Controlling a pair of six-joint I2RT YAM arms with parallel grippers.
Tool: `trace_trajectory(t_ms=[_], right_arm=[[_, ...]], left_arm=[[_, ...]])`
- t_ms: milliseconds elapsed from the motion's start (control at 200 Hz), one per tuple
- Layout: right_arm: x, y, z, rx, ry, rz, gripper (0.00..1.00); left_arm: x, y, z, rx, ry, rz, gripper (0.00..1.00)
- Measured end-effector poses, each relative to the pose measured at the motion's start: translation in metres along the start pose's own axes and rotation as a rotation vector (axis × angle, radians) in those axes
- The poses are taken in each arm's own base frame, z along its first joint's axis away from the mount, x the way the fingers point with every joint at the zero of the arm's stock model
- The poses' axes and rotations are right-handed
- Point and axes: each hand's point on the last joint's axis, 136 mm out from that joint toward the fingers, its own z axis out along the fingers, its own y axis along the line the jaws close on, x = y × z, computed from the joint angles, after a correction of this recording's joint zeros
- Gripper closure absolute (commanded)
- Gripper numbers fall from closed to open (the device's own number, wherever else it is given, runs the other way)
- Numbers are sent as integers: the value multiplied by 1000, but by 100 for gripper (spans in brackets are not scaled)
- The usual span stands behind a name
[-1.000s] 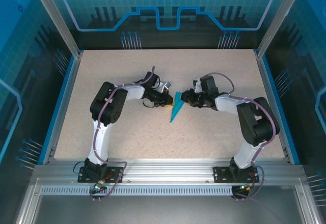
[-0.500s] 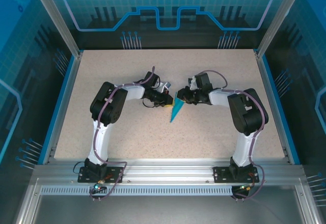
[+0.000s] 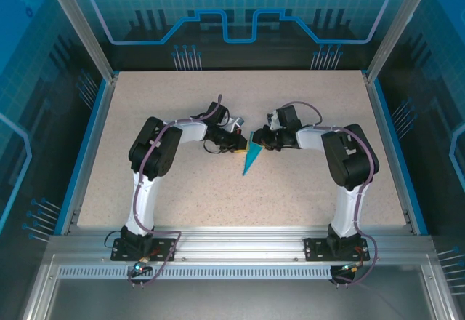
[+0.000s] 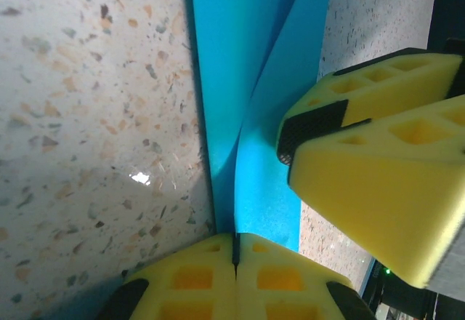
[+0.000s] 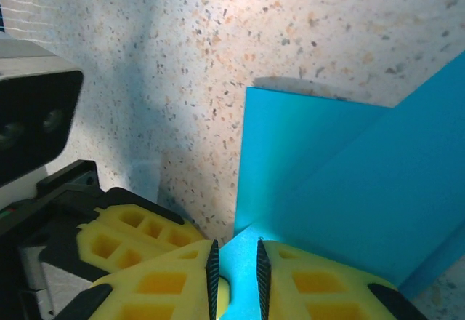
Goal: Fold a paper plane with a square sheet of paper (fold left side to right side)
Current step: Fold the wing for the fifth time at the center of the table.
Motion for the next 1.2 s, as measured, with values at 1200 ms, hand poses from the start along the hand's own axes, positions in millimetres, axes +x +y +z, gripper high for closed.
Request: trace_trajectory(t_ms=[1200], right_arm=[[3, -8, 3, 14, -4, -9, 76]], left_arm=[[41, -88, -38, 74, 8, 54, 81]])
